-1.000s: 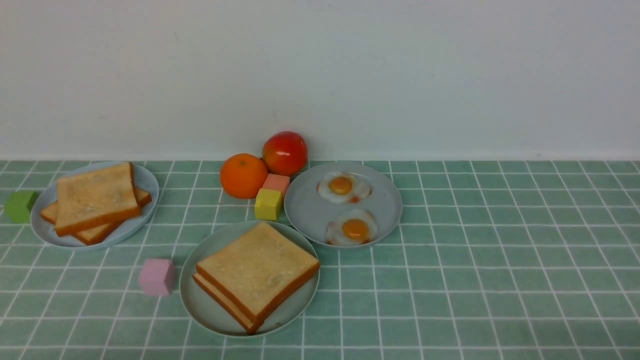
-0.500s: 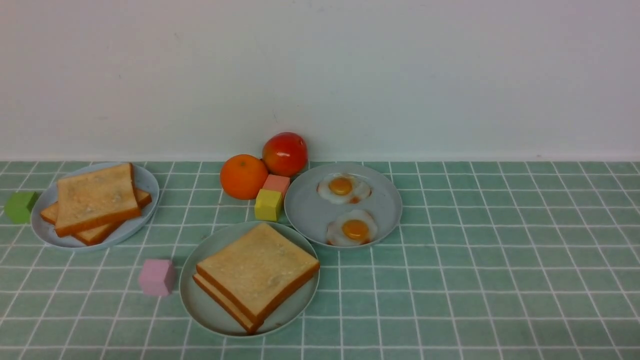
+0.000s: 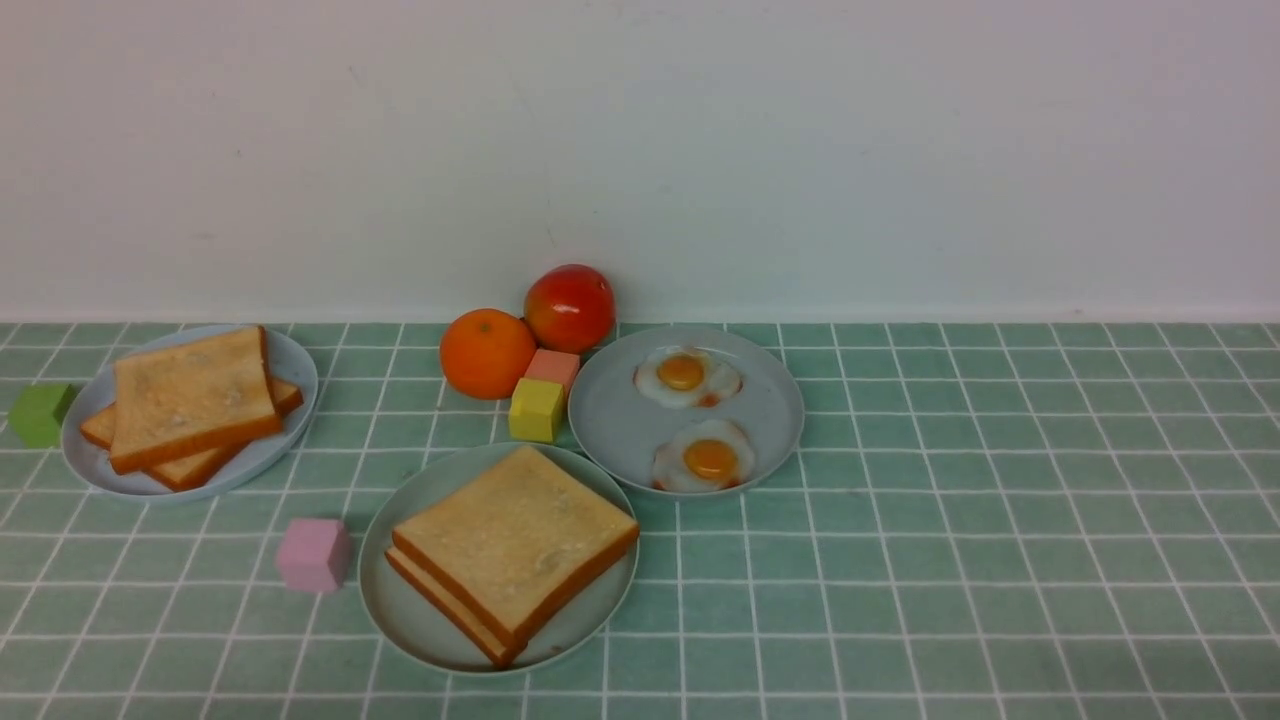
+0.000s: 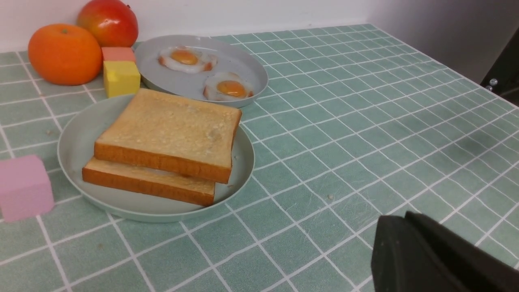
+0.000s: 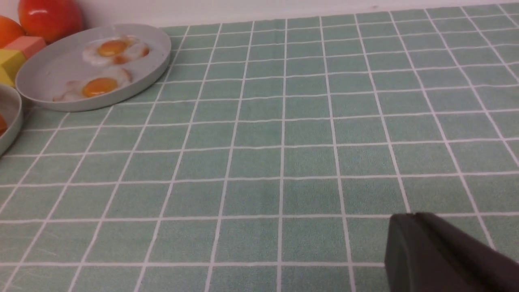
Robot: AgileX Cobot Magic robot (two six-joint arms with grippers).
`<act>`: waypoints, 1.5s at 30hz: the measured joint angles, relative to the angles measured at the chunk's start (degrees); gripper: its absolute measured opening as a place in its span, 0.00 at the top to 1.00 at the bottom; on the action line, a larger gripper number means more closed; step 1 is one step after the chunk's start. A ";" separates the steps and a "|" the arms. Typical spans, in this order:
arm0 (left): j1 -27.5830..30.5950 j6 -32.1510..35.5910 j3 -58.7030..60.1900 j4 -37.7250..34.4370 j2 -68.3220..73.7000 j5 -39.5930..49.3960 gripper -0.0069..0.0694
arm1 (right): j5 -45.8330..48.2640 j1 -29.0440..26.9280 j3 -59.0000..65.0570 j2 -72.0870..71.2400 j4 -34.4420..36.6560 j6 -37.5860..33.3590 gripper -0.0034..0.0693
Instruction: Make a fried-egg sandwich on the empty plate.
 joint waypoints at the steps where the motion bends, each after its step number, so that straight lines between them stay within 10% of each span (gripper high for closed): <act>1: 0.00 0.00 0.00 0.00 0.00 0.00 0.88 | 0.00 0.00 0.00 0.00 -0.01 0.00 0.96; 9: 0.34 0.00 0.00 1.53 -0.13 -0.41 0.88 | 0.00 0.00 0.00 0.00 -0.01 0.00 0.95; 19: 37.61 -2.03 0.67 -1.89 -3.46 -0.47 0.93 | 0.00 0.00 0.00 0.00 -0.06 0.00 0.94; 24: 46.65 4.28 5.53 -8.28 -3.46 0.97 0.93 | 0.00 0.00 0.00 0.00 -0.06 0.00 0.94; 45: 39.34 5.70 6.24 -6.79 -3.46 4.71 0.93 | 0.00 0.00 0.00 0.00 -0.06 0.00 0.92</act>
